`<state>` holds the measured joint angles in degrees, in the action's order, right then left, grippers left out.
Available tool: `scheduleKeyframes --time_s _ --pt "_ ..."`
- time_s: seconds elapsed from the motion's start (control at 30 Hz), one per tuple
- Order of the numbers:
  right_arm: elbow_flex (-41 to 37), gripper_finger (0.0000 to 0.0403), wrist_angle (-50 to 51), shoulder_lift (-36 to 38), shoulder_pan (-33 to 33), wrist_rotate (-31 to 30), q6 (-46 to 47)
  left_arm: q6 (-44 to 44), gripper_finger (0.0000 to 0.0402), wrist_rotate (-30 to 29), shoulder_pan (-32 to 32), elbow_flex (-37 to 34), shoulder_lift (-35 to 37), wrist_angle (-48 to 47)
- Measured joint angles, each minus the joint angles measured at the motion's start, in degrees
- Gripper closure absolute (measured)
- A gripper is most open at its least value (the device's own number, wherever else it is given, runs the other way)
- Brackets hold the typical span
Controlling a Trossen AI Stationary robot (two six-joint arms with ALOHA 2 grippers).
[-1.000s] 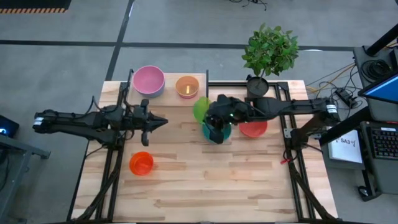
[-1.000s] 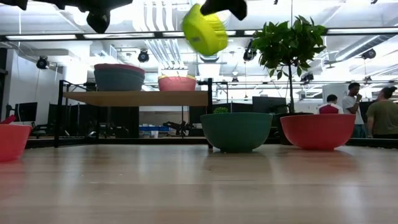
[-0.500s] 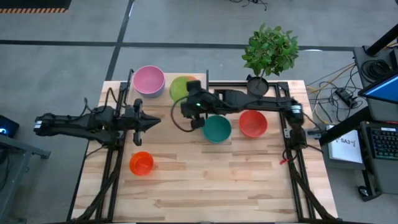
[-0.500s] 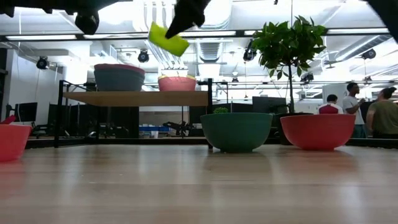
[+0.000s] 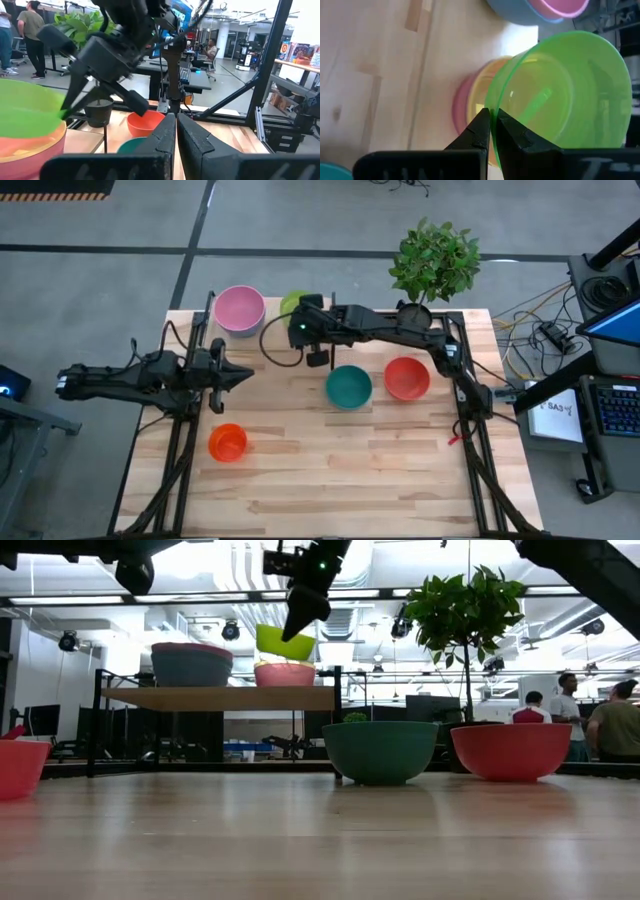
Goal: Place and stack bowls onto a shelf
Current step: Stack the green bowl on the yellow bowl on the shelf, then stack the dark green bowl on the pink bowl on the shelf
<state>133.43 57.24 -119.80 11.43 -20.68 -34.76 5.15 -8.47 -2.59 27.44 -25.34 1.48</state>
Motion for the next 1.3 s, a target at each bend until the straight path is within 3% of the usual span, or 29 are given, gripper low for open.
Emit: scheduleKeyframes --time_s 0.33,0.73,0.9,1.3 --pt "0.01 0.0383 -0.10 0.12 2.53 6.40 4.73 -0.02 0.0402 0.00 0.00 0.00 -0.17 0.02" --pt "0.02 0.0296 -0.73 0.23 2.96 7.18 6.73 -0.02 0.0402 0.00 0.00 0.00 -0.17 0.01" --pt "0.02 0.0277 -1.03 0.62 2.96 7.46 8.58 -0.02 0.0402 0.02 0.00 -0.01 -0.17 -0.13" --pt "-2.32 0.0311 3.94 5.23 0.14 26.58 17.97 -0.02 0.0402 0.02 0.00 -0.17 -0.17 -1.72"
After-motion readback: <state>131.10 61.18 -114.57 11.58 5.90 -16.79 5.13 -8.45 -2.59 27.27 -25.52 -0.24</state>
